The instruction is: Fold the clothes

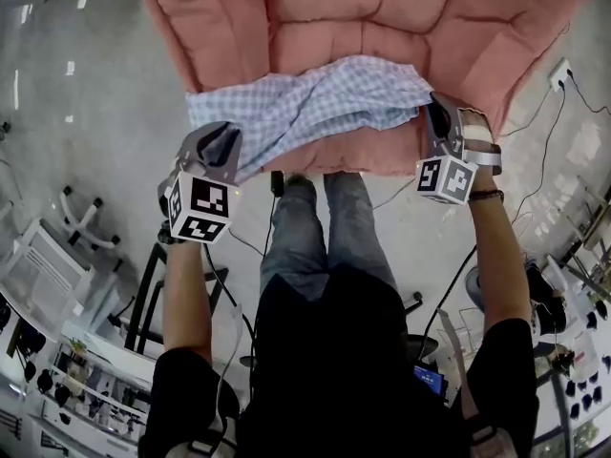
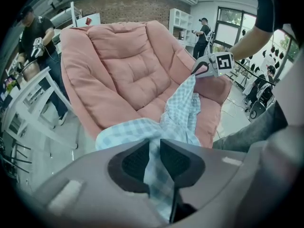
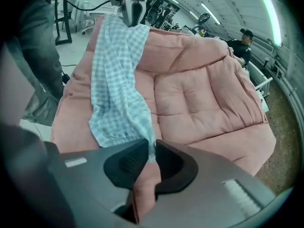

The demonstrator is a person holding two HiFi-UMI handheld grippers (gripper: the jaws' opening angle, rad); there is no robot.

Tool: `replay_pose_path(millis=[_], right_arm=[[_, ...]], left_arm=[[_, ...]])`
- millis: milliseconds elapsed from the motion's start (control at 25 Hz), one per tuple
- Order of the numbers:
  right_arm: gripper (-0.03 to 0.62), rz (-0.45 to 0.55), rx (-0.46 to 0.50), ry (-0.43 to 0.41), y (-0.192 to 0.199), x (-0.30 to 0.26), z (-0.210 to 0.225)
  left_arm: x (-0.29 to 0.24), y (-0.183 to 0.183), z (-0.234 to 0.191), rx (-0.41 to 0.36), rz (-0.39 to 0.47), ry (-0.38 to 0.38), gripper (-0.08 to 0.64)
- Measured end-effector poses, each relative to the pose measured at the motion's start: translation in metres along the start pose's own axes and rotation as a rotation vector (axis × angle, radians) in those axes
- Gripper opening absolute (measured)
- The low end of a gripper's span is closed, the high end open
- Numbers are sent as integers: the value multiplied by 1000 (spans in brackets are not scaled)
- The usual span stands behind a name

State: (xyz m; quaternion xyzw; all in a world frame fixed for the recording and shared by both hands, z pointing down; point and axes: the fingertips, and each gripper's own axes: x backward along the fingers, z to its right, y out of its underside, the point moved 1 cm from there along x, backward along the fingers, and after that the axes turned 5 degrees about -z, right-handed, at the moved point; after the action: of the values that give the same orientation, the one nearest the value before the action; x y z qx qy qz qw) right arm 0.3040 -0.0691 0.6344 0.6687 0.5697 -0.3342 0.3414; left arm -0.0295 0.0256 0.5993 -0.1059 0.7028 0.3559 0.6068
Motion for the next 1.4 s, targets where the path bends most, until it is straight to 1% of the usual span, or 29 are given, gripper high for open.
replay_pose_path(millis=[160,320,440,560,600,640,680,720,1160,1280,1400], right_arm=[[52,-35,15,-25,-2,10,-21],[52,-36,94,-53,-3,12,-44],[55,-51,118,-88,-2,14,-59],[82,-52,146,-131,-2,15,-78],[101,-54,139,-154,-1,15,-84],[139,-58,123,-183,0,16,-90],[222,-62,103,-210,0,17,-95],[244,-63,87,-227,0,19,-99],[242,-46,15,-211,-2,28,-90],[242,-39,-11,-208,-2,28,-85],[236,-24,-31,-200,-3,28,-77]], left_arm=[[3,-4,2,-21,9,-3,83],[6,-6,4,-39,24,0,83],[8,-8,6,-49,39,0,83],[12,-10,7,-61,51,0,83],[13,-12,8,-65,55,0,83],[13,-13,9,-70,59,1,83],[14,-14,10,-75,62,1,83],[14,-14,11,-79,64,1,83],[26,-12,13,-86,70,-22,83],[29,-17,17,-90,82,-27,83],[29,-26,27,-106,97,-17,83]])
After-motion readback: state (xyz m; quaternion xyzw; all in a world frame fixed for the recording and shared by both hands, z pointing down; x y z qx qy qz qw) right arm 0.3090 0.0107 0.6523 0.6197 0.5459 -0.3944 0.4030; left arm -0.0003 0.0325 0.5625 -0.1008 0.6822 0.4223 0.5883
